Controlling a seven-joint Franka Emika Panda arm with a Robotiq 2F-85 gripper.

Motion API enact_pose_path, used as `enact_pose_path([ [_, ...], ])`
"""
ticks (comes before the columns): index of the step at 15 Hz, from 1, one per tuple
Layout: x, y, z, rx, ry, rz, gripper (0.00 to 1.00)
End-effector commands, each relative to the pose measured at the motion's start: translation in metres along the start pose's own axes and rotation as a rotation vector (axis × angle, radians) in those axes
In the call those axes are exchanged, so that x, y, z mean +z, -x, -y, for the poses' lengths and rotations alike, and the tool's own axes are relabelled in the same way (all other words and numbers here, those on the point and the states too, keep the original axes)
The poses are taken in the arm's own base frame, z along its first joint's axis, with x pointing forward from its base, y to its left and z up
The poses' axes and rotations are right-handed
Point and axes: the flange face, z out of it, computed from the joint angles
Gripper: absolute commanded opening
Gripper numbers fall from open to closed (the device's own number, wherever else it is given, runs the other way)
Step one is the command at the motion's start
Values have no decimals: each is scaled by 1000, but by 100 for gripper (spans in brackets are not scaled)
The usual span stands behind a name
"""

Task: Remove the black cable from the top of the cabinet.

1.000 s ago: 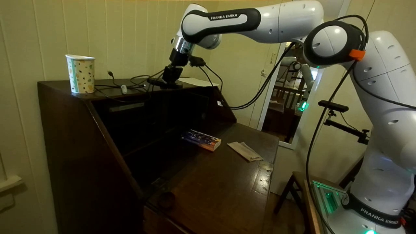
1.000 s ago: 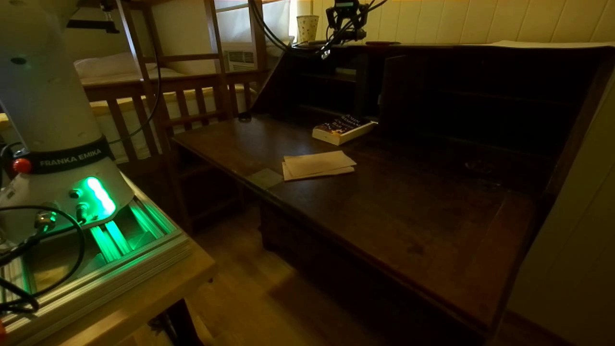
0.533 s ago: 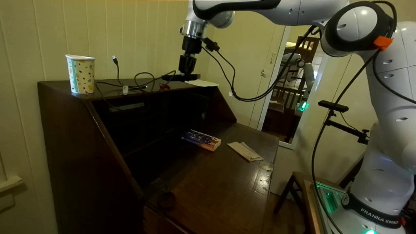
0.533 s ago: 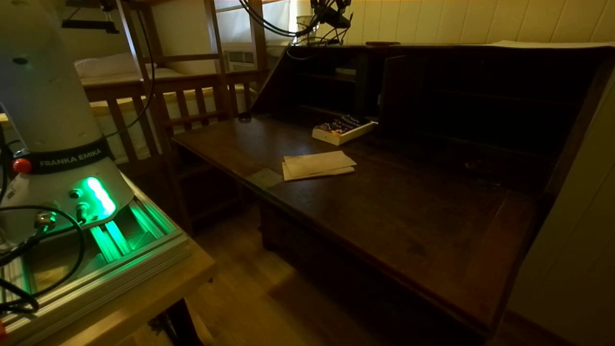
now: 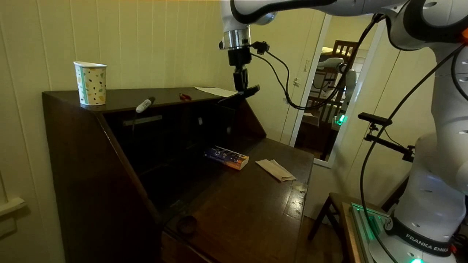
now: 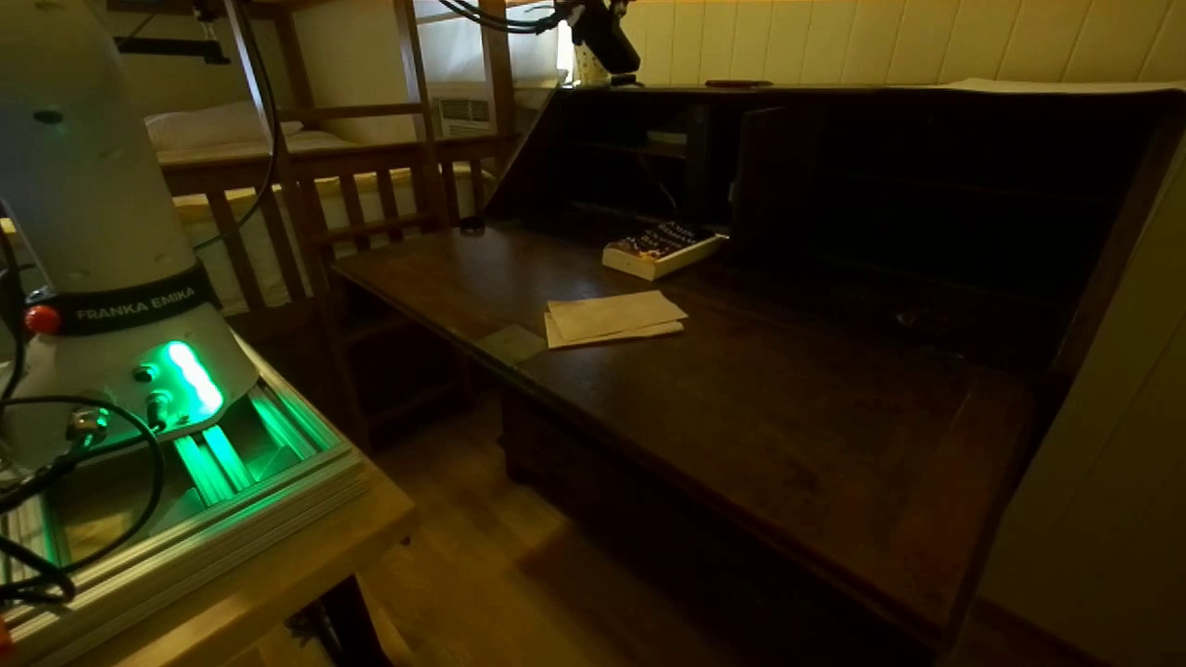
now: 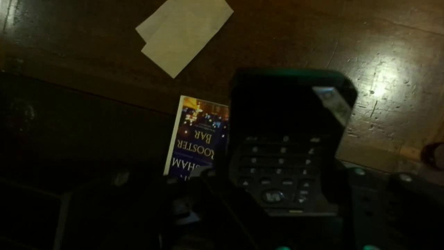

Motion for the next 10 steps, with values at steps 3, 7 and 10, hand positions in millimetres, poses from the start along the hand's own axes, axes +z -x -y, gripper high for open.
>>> enact_pose_path([
  [3,53,-31,32,-31,-83,-78,36],
  [7,73,-72,38,2,-99,-276,36],
  [10,78,-95,35,5,-66,-400,36],
])
